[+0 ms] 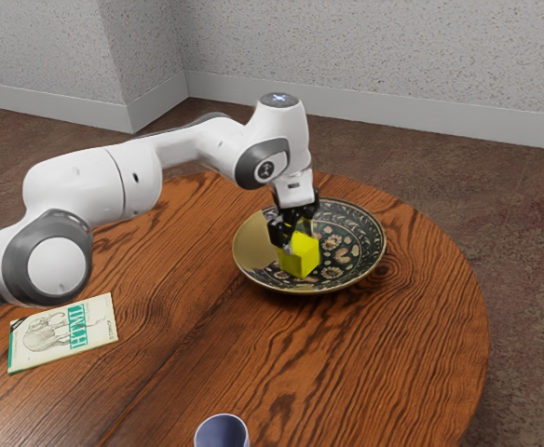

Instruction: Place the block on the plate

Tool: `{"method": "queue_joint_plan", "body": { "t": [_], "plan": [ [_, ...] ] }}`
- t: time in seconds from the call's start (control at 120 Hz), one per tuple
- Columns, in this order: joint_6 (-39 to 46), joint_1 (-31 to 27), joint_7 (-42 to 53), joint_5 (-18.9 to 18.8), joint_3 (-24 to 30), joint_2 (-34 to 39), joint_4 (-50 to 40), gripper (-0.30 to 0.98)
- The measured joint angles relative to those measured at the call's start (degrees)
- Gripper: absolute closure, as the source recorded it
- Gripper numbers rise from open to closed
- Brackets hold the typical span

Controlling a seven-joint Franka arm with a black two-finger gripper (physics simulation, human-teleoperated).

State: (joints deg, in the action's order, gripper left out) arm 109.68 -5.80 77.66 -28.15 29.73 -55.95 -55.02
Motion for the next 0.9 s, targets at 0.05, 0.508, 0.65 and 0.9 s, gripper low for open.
{"method": "queue_joint_plan", "body": {
  "t": [0.05,0.508,0.65,0.9],
  "plan": [
    [-0.1,0.2,-0.1,-0.2,0.1,0.1,0.1,0.13],
    [-3.5,0.0,-1.6,-0.5,-0.2,6.0,-0.6,0.02],
    [-5.2,0.6,-2.3,0.0,-0.4,8.9,-0.7,0.01],
    [-8.9,1.5,-5.1,1.5,-1.0,14.8,-2.0,0.00]
  ]
}}
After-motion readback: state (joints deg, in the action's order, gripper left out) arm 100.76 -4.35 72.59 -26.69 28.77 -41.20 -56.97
